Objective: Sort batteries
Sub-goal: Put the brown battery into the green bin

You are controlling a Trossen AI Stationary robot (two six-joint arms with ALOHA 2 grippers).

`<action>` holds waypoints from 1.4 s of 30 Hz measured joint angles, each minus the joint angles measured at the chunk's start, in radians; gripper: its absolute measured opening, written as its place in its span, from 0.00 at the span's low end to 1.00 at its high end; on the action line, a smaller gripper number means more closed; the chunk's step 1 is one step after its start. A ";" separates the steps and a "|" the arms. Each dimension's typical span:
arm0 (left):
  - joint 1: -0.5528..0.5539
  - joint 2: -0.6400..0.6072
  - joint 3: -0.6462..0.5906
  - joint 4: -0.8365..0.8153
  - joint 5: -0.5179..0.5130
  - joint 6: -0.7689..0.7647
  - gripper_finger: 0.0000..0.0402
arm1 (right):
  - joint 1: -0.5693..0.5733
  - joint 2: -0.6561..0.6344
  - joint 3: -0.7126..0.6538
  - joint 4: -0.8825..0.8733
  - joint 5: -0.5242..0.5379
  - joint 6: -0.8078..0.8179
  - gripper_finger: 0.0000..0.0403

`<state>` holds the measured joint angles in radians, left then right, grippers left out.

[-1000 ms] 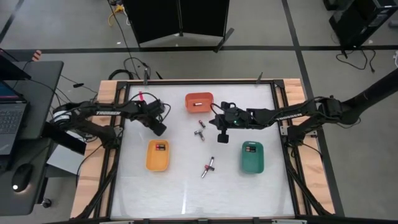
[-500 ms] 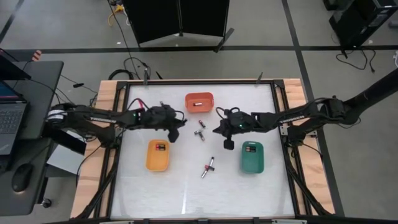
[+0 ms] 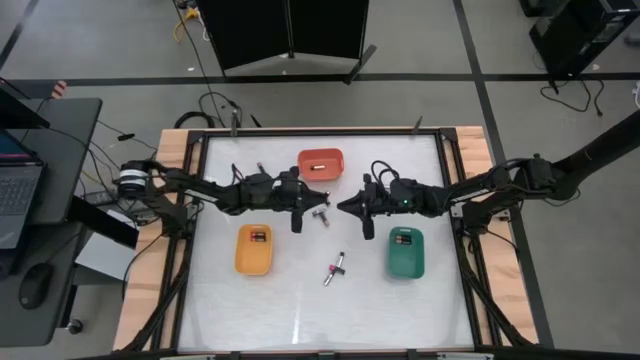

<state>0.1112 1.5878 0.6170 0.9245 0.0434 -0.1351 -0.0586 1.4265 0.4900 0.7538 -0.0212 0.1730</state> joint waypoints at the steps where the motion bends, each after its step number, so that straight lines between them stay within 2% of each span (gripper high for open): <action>1: 0.000 0.013 0.000 0.030 0.006 0.000 0.11 | 0.000 0.000 0.000 0.019 0.000 0.006 0.11; 11: 0.000 0.044 0.002 0.161 0.089 0.027 0.11 | 0.000 0.000 0.000 0.259 0.001 0.011 0.33; 17: 0.000 0.044 0.068 0.148 0.143 0.052 0.11 | 0.000 0.000 0.000 0.330 0.002 -0.014 0.38; 24: 0.015 0.049 0.159 0.059 0.186 0.080 0.11 | 0.000 0.000 0.000 0.377 0.001 -0.038 0.37; 30: 0.027 0.124 0.223 0.056 0.216 0.067 0.11 | 0.000 0.000 0.001 0.383 -0.021 -0.045 0.35; 33: 0.027 0.151 0.243 0.080 0.225 0.064 0.11 | 0.000 0.000 0.001 0.383 -0.023 -0.046 0.30; 37: 0.029 0.154 0.249 0.087 0.230 0.057 0.11 | 0.000 0.000 0.002 0.387 -0.023 -0.070 0.16; 42: 0.033 0.154 0.249 0.092 0.246 0.049 0.11 | 0.000 0.000 0.002 0.387 -0.020 -0.088 0.15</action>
<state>0.1444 1.7420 0.8665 1.0161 0.2890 -0.0856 -0.0584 1.4269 0.4919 1.1404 -0.0409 0.0853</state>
